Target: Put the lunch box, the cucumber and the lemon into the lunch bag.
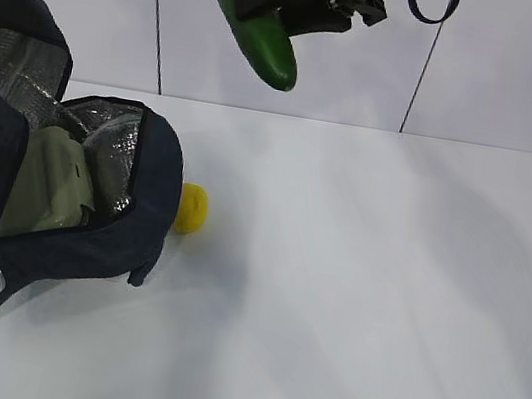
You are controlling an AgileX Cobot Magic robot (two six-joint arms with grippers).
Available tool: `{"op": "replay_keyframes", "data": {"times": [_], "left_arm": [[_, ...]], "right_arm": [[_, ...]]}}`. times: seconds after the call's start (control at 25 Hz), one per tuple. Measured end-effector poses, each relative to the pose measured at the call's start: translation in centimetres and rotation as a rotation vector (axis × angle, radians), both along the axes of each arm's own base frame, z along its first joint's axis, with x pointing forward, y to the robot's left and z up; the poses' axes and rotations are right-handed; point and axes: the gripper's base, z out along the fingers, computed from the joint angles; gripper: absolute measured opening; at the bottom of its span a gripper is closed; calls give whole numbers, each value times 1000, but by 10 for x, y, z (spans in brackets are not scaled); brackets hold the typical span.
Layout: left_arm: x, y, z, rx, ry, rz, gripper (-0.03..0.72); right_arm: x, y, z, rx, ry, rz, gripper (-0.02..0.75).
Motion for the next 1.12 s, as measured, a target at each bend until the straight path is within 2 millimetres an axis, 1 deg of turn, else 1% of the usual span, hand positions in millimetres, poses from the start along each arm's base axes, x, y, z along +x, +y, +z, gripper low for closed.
{"op": "replay_keyframes", "data": {"times": [0.08,0.24,0.32,0.48,0.72,1.12], "left_arm": [[0,0,0,0,0,0,-6],[0,-1,0,-8,-2,-1,-7],[0,-1,1,-11,-3,-1,-7],[0,-1,1,-18,-4,1,-7],[1,-7,6,-93,-33,-20,-7],[2,-8,8,-113,-49,-18,-7]], "right_arm": [[-5,4,0,48,34,12,359],[-12,17,-13,77,106,42,358],[-18,28,-16,90,125,70,358],[-31,50,-14,129,127,144,358],[-48,75,-14,132,110,226,358],[-56,100,-34,113,146,282,358]]}}
